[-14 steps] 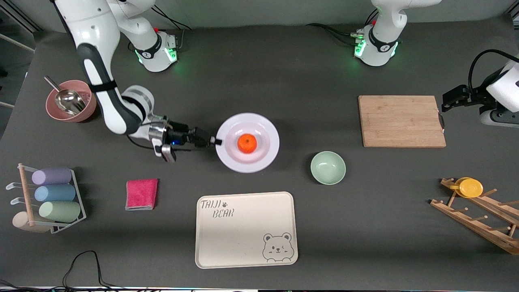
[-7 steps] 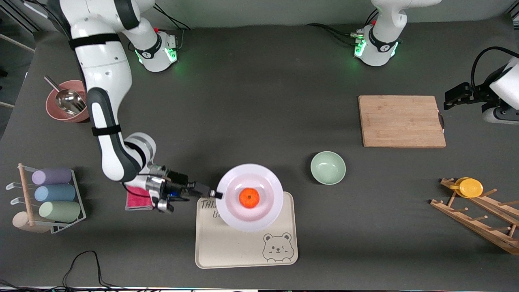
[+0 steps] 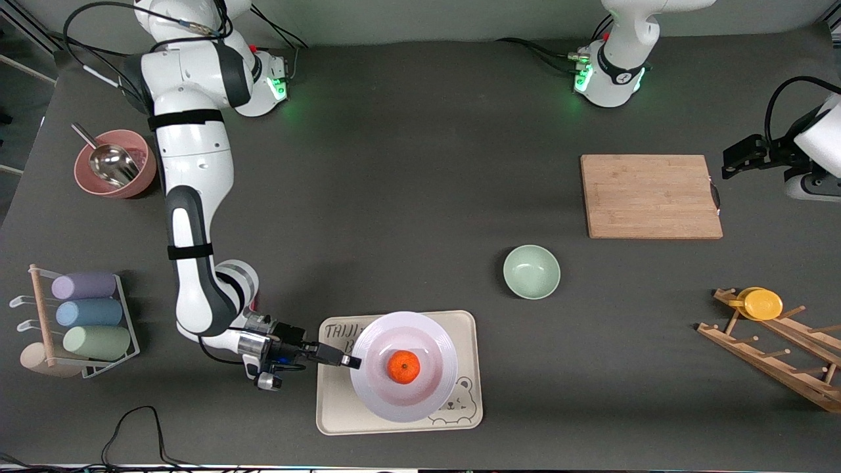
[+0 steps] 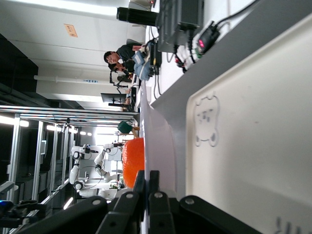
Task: Place orange and plate with both arms
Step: 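Slide the plate with the orange onto the bear-printed tray with the right gripper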
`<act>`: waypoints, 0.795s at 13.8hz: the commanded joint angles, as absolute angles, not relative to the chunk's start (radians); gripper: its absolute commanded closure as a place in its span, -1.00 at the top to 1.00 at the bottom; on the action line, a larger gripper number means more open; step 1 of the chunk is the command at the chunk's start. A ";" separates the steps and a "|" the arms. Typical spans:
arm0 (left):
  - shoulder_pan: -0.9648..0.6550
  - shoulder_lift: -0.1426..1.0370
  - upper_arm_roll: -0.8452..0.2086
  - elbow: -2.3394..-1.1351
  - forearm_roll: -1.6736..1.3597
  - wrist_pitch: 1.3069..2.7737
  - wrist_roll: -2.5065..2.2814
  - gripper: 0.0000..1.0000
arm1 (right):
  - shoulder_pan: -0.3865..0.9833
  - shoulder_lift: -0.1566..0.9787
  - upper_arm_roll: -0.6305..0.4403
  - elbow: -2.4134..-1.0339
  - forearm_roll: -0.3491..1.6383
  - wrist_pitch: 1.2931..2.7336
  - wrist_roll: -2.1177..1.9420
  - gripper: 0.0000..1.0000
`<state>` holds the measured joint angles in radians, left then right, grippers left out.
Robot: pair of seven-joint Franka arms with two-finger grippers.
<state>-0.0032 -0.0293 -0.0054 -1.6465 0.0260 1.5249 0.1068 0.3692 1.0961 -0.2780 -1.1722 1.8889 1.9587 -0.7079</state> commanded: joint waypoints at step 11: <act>-0.017 -0.051 0.005 -1.670 0.066 1.569 0.121 1.00 | 0.359 1.213 -0.278 -1.115 1.896 1.945 -0.736 -1.00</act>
<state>-0.0036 -0.0293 -0.0053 -1.6490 0.0565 1.5344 0.1078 0.3691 1.1894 -0.2794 -1.1513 1.8891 1.9587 -0.7281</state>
